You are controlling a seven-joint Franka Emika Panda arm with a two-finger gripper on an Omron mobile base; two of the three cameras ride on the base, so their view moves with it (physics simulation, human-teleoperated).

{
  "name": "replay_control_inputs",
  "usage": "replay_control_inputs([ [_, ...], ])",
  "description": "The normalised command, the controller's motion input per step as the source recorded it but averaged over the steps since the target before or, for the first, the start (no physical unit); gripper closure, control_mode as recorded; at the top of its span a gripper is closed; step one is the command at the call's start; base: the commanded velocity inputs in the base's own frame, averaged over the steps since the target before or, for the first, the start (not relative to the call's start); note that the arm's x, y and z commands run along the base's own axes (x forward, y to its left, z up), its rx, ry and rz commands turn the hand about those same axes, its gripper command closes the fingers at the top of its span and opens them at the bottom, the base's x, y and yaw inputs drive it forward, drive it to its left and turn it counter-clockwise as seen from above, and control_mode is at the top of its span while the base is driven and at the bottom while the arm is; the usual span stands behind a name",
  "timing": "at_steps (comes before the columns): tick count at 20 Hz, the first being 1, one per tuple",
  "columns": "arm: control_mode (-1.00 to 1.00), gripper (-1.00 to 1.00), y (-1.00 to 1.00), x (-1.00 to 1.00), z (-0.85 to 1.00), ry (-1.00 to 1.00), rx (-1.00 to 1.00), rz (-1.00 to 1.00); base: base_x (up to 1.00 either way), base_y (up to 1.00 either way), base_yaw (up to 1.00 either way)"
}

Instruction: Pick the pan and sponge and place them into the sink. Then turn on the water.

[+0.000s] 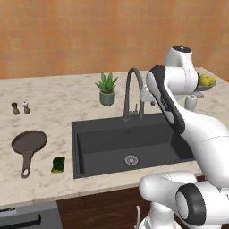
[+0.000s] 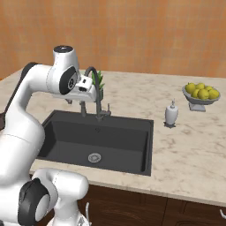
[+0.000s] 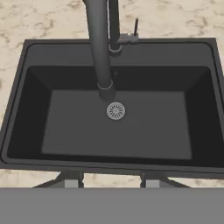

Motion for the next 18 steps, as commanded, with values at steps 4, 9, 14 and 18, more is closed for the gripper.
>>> replay_control_inputs([
  [4,-1.00,-1.00,0.03,-0.22,-0.03,-0.01,0.00,0.01,0.00,0.00,0.00],
  [9,-1.00,-1.00,0.21,-0.50,-0.22,0.03,0.01,0.03,0.00,0.00,0.00],
  [14,-1.00,-1.00,0.59,-0.50,-0.29,0.01,0.03,0.12,0.00,0.00,0.00],
  [18,-1.00,-1.00,0.92,-0.32,-0.23,0.01,0.00,0.16,0.00,0.00,0.00],
])
